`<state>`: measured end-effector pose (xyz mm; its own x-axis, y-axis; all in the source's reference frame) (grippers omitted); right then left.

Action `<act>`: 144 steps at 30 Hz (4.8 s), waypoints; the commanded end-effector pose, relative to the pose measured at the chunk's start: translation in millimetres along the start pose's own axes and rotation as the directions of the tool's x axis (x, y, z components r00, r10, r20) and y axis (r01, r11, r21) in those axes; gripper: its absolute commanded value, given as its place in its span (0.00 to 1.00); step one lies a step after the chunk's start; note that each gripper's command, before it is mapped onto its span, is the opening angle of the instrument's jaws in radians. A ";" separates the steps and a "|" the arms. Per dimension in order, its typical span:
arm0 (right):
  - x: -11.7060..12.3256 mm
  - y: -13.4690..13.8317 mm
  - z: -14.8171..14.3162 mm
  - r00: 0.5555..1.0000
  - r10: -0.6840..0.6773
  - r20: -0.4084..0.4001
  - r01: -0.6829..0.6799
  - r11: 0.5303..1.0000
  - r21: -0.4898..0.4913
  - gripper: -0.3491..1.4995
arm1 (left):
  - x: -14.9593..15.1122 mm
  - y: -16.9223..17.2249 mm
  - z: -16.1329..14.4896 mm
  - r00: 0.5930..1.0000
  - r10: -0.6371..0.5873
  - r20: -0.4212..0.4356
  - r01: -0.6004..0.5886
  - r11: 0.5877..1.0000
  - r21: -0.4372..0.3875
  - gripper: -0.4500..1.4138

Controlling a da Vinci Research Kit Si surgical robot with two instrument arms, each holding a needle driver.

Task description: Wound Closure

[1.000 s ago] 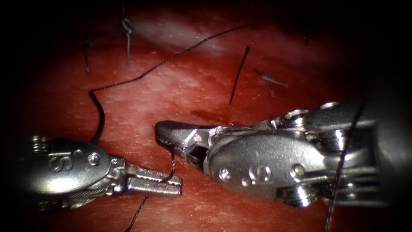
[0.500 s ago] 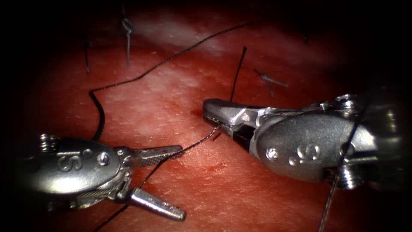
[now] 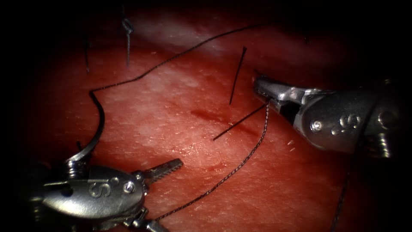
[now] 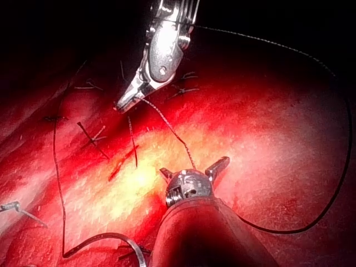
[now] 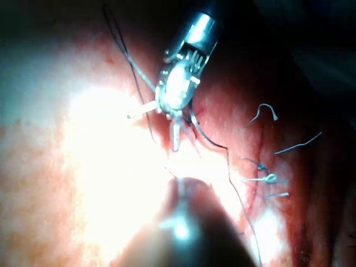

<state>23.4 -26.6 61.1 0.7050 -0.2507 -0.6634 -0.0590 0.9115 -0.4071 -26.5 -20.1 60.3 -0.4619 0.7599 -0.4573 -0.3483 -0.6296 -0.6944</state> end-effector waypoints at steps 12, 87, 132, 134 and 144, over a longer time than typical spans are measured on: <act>0.5 -0.3 0.6 1.000 -0.013 -0.006 0.013 1.000 0.002 0.00 | -1.2 -0.3 0.2 0.998 0.004 0.061 -0.004 1.000 -0.003 0.40; -4.7 5.0 0.6 0.905 0.410 -0.110 -0.398 0.910 0.116 0.00 | 2.3 -2.3 -8.5 0.899 0.431 0.078 -0.438 0.880 0.185 0.00; -0.3 0.2 7.3 0.870 0.386 -0.308 -0.324 0.916 0.235 0.00 | 4.3 -9.5 2.5 0.927 0.358 0.108 -0.360 0.774 0.521 0.00; -0.1 0.2 7.5 0.875 0.393 -0.283 -0.342 0.915 0.212 0.00 | 4.3 -8.4 2.7 0.926 0.364 0.103 -0.365 0.786 0.499 0.00; -0.2 0.1 8.3 0.887 0.446 -0.120 -0.432 0.893 0.129 0.66 | 7.5 -1.3 0.2 0.875 0.468 0.128 -0.475 0.771 0.424 0.00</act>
<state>28.5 -23.7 66.1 0.5171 0.1462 -0.8433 -0.2654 0.9641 0.0044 -28.9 -13.2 56.7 -0.6731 0.3392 -0.6572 -0.3874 -0.9186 -0.0774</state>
